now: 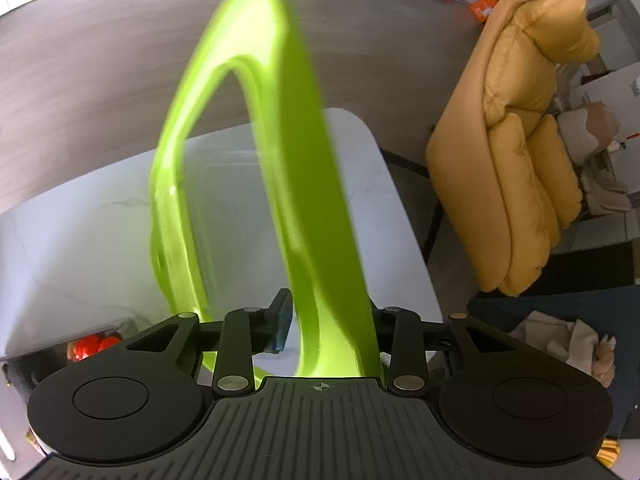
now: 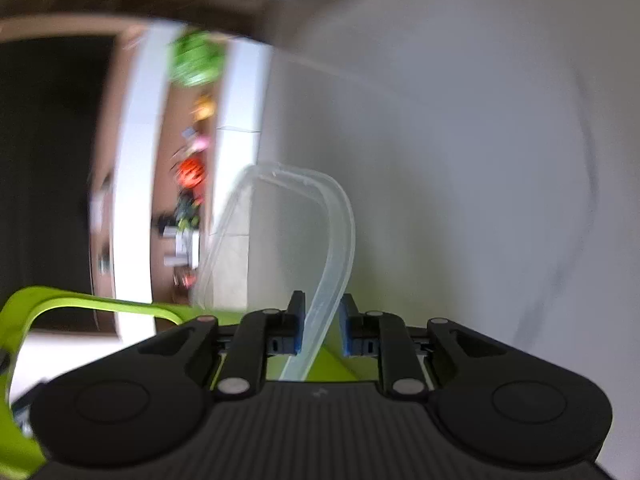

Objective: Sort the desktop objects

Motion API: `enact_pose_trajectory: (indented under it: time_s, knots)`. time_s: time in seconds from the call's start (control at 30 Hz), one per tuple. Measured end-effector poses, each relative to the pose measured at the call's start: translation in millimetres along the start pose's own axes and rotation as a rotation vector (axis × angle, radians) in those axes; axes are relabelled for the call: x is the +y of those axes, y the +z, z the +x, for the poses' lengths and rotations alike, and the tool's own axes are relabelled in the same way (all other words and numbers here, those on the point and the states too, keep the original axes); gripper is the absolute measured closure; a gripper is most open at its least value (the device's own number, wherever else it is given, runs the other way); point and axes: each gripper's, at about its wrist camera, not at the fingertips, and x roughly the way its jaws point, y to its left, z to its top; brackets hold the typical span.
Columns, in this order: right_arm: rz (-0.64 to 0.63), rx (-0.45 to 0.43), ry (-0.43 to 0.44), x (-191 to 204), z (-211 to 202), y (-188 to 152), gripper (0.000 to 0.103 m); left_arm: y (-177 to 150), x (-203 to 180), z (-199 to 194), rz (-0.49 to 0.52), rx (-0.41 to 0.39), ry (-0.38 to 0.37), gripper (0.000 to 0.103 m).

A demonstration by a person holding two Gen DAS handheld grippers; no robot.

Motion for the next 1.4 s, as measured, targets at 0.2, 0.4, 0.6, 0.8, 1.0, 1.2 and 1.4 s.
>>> enact_pose_trajectory:
  time_s: [0.2,0.4,0.6,0.8,1.0,1.2,1.4]
  knots:
    - [-0.461,0.017,-0.03,78.1,-34.8,22.4,0.086,-40.8,40.6,-16.4,-0.097,-0.012,-0.096,0.052]
    - [-0.833,0.05,-0.025,138.5,-64.8,-28.9,0.085,-99.8,115.4,-40.8,-0.25,-0.048,-0.086,0.055]
    - [-0.971,0.078,0.016,169.0,-81.0,-80.1,0.086,-150.4,184.8,-53.4,-0.418,-0.096,-0.066,0.055]
    - [-1.112,0.175,0.068,180.0,-90.6,-123.8,0.082,-175.7,228.6,-53.0,-0.489,-0.124,-0.054,0.054]
    - [-1.144,0.3,0.234,192.4,-96.5,-139.3,0.068,-177.6,249.2,-43.4,-0.504,-0.127,-0.012,0.054]
    - [-1.124,0.504,0.395,209.1,-89.7,-142.9,0.064,-179.3,261.2,-34.0,-0.489,-0.089,0.009,0.054]
    - [-0.627,0.496,0.332,177.2,-89.8,-75.9,0.037,-176.2,266.0,-26.2,-0.499,-0.083,-0.003,0.056]
